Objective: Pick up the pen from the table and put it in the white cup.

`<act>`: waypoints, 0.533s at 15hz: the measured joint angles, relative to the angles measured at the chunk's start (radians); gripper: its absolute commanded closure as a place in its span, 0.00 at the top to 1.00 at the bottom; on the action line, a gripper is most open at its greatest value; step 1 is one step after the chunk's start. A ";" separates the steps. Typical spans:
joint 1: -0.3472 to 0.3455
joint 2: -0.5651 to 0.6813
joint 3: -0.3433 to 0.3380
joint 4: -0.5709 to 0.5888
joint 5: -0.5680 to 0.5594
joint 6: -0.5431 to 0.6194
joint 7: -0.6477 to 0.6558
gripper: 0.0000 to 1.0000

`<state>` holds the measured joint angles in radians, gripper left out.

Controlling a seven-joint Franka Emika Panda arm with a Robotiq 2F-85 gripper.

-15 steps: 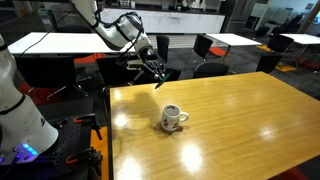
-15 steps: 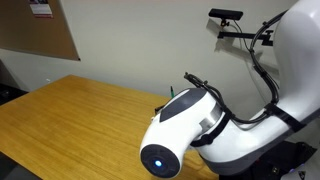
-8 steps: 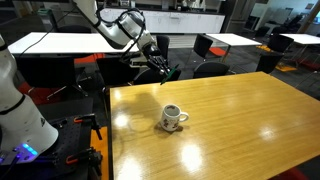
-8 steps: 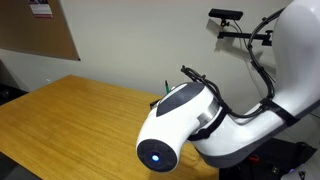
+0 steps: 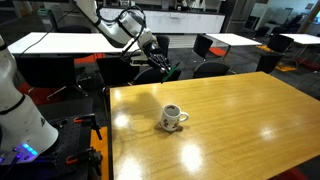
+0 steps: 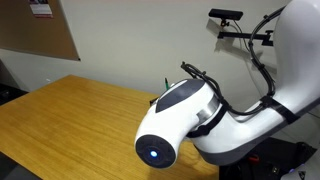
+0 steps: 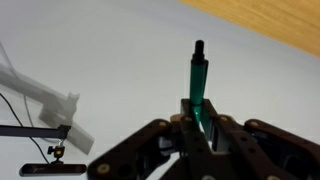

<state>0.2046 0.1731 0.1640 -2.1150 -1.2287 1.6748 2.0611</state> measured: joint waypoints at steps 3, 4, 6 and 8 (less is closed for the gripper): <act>-0.001 0.000 -0.003 -0.001 0.000 -0.021 0.000 0.03; -0.003 0.000 -0.003 -0.002 0.000 -0.028 0.000 0.03; -0.009 0.001 -0.005 -0.004 0.000 -0.036 0.000 0.03; -0.018 0.003 -0.007 -0.005 0.000 -0.037 -0.001 0.03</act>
<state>0.1863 0.1762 0.1570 -2.1204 -1.2287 1.6378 2.0598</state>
